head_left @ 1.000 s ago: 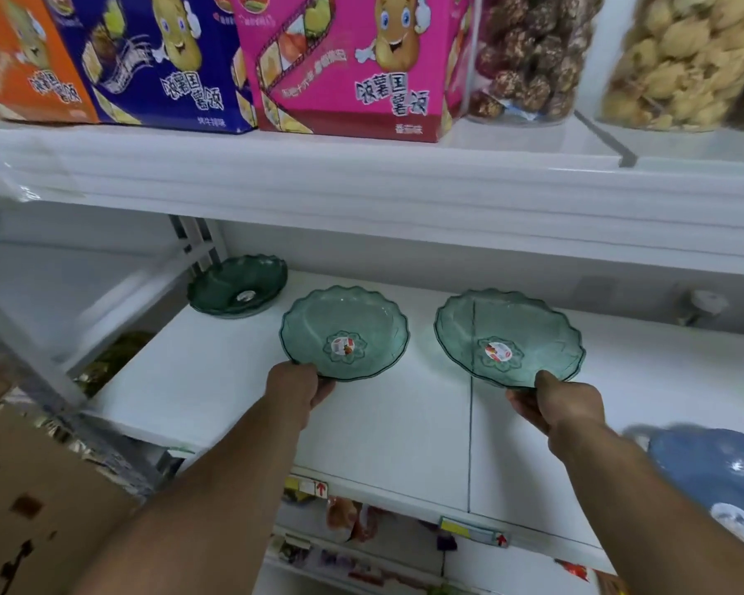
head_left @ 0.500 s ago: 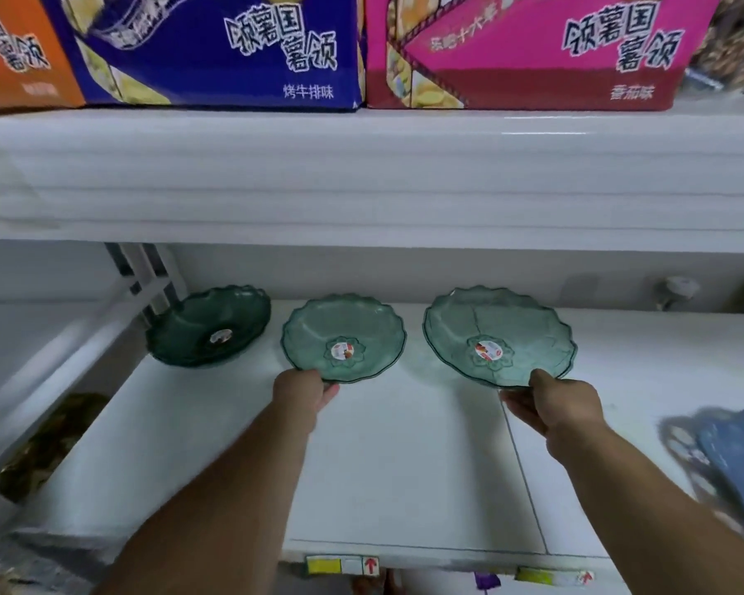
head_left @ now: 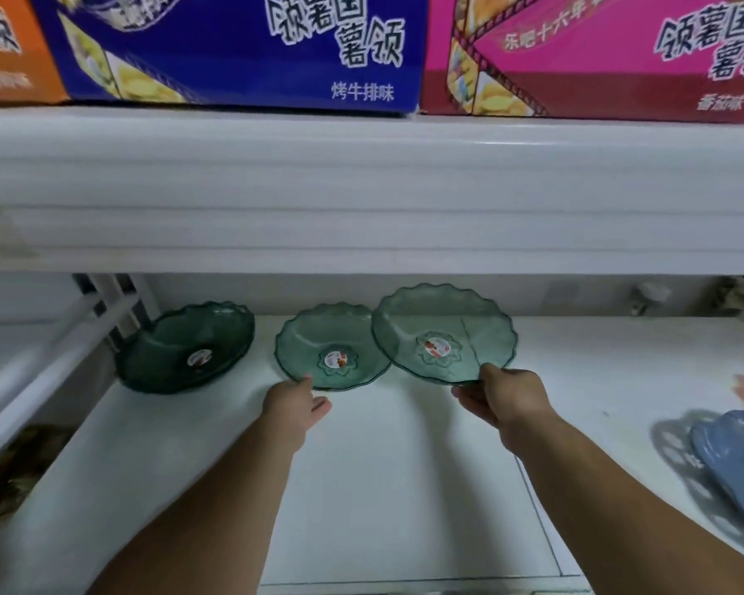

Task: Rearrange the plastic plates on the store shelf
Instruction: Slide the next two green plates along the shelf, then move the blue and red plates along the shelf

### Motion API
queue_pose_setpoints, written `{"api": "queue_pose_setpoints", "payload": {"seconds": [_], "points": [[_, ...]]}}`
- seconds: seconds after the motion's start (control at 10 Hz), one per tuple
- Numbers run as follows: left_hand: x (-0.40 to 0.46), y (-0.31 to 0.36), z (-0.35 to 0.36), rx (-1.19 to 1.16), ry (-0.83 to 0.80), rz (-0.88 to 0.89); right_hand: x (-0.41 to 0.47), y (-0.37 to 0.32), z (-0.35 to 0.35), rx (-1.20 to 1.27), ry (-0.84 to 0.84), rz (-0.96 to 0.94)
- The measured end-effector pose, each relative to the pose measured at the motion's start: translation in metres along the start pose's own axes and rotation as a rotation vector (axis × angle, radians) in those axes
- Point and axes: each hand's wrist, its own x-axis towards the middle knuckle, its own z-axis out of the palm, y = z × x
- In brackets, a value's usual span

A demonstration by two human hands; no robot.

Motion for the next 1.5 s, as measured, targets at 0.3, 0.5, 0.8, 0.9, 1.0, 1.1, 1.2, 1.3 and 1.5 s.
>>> {"api": "queue_pose_setpoints", "payload": {"seconds": [0.3,0.5,0.8,0.9,1.0,1.1,1.2,1.3,1.5], "points": [[-0.034,-0.016,-0.053,0.145,-0.013,0.077,-0.002,0.016,0.107,-0.130,-0.198,0.040],[-0.043,-0.018,-0.064,0.136,-0.038,0.107,-0.006,0.018,0.133,-0.231,-0.225,0.129],[-0.061,-0.006,-0.046,0.248,-0.051,0.110,0.008,0.031,0.117,-0.388,-0.160,0.133],[-0.070,-0.004,-0.028,0.552,-0.010,0.197,0.007,0.033,0.097,-0.727,-0.183,-0.083],[-0.081,-0.005,-0.006,1.230,-0.040,0.456,-0.003,0.024,0.057,-1.112,-0.263,-0.399],[-0.103,-0.012,0.024,1.684,-0.036,0.626,-0.008,0.014,0.008,-1.521,-0.265,-0.700],[-0.129,-0.028,0.061,1.808,-0.028,0.654,-0.008,0.007,-0.047,-1.738,-0.282,-0.752],[-0.157,-0.049,0.097,1.863,-0.011,0.638,-0.010,0.000,-0.101,-1.800,-0.304,-0.717],[-0.220,-0.101,0.166,1.885,0.003,0.598,-0.019,-0.017,-0.210,-1.846,-0.325,-0.705]]}}
